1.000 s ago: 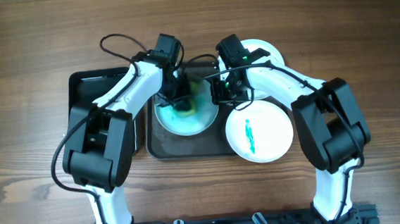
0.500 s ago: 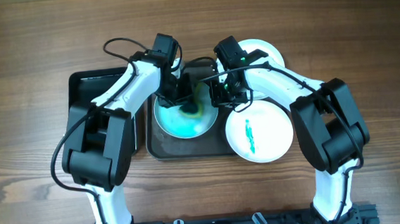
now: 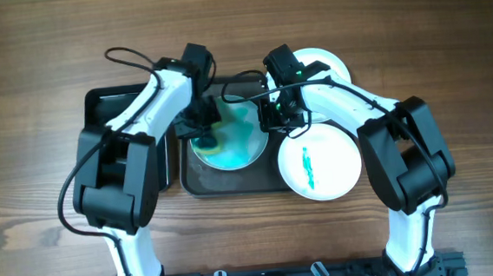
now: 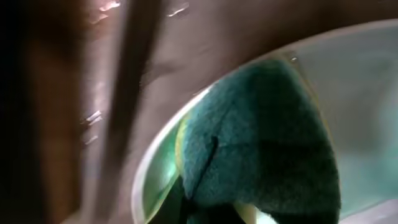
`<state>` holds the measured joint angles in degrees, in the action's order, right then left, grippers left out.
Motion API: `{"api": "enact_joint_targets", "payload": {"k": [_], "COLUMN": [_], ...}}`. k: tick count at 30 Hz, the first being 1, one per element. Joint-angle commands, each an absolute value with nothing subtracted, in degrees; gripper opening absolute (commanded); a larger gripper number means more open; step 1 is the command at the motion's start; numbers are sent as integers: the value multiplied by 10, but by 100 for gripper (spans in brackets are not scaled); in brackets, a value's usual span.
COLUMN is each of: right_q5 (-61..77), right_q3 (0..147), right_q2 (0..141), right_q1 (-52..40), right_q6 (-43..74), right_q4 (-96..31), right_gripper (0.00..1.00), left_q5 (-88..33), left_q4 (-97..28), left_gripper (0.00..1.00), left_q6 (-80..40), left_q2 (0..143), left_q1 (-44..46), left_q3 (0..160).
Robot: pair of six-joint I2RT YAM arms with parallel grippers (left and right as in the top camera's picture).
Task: Clean dirty plates on tray and stack at the side
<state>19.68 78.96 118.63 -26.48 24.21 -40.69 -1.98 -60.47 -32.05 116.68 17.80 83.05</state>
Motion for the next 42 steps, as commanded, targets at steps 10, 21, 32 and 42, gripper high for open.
{"api": "enact_joint_targets", "payload": {"k": [10,21,32,42], "right_q5": [165,-105,-646,-826], "right_q3": [792,792,792,792], "right_q2": [1191,1040,1025,1025], "right_q1": [-262,-331,-521,-598], "right_q6": [209,210,212,199], "right_q4": [-414,-438,-467,-457], "right_gripper": [4,4,4,4], "left_q5": [-5,-4,-4,-6], "left_q4": [-805,-803,-714,-711], "left_gripper": [4,4,4,4], "left_q6": [-227,-181,-182,-184], "left_q2": [1026,1012,1013,1013], "left_q1": [57,-114,-127,-126], "left_q3": [998,918,851,851]}}
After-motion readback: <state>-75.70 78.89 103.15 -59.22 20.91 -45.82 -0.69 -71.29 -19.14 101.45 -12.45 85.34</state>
